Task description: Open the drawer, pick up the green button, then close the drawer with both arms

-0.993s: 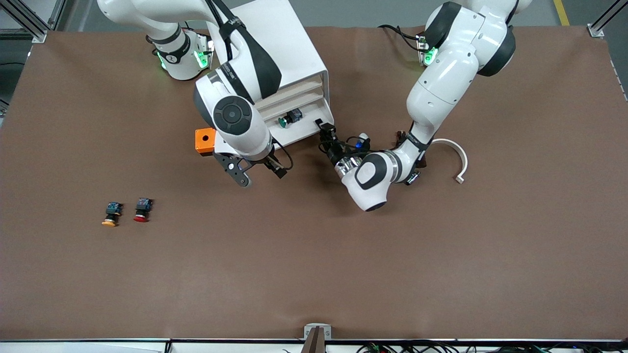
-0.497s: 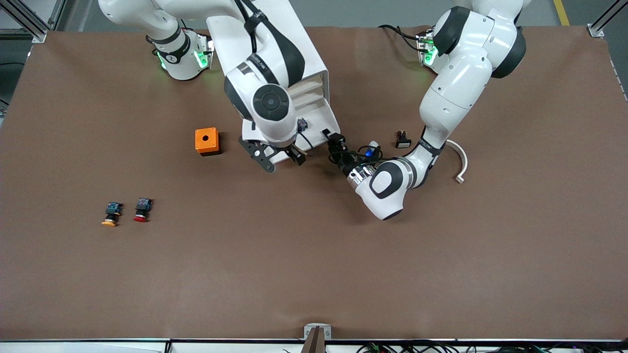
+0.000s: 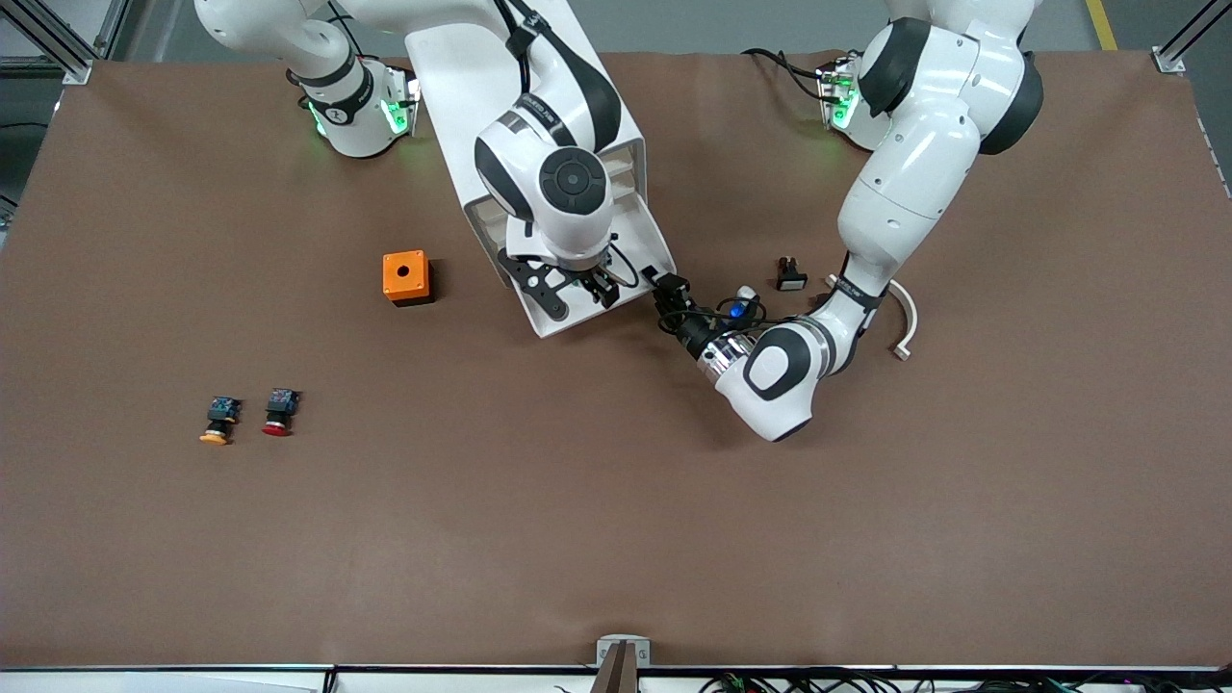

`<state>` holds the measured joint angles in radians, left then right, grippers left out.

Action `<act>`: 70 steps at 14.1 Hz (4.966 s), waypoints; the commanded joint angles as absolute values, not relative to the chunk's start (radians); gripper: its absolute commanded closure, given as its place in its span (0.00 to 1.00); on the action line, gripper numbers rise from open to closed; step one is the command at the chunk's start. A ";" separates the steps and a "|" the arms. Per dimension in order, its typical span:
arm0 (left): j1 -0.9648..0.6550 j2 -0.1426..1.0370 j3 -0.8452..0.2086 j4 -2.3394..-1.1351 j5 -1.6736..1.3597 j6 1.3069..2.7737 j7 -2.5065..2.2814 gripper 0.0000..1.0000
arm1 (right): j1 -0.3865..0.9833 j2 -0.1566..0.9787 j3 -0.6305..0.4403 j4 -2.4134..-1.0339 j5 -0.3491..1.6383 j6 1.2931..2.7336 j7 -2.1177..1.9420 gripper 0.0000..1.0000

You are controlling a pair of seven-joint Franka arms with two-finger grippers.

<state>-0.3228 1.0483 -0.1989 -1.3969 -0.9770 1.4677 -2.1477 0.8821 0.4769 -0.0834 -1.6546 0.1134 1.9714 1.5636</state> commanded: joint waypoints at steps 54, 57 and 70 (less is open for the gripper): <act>-0.505 0.742 -0.201 -1.299 0.092 2.010 -1.206 0.01 | 0.505 0.446 -0.098 -1.557 0.089 1.845 0.754 1.00; -0.509 0.742 -0.202 -1.324 0.092 2.028 -1.223 0.01 | 0.430 0.446 -0.100 -1.623 0.078 1.937 0.580 1.00; -0.610 0.742 -0.239 -1.439 0.074 2.109 -1.229 0.01 | 0.206 0.511 -0.100 -1.873 0.014 2.335 0.151 1.00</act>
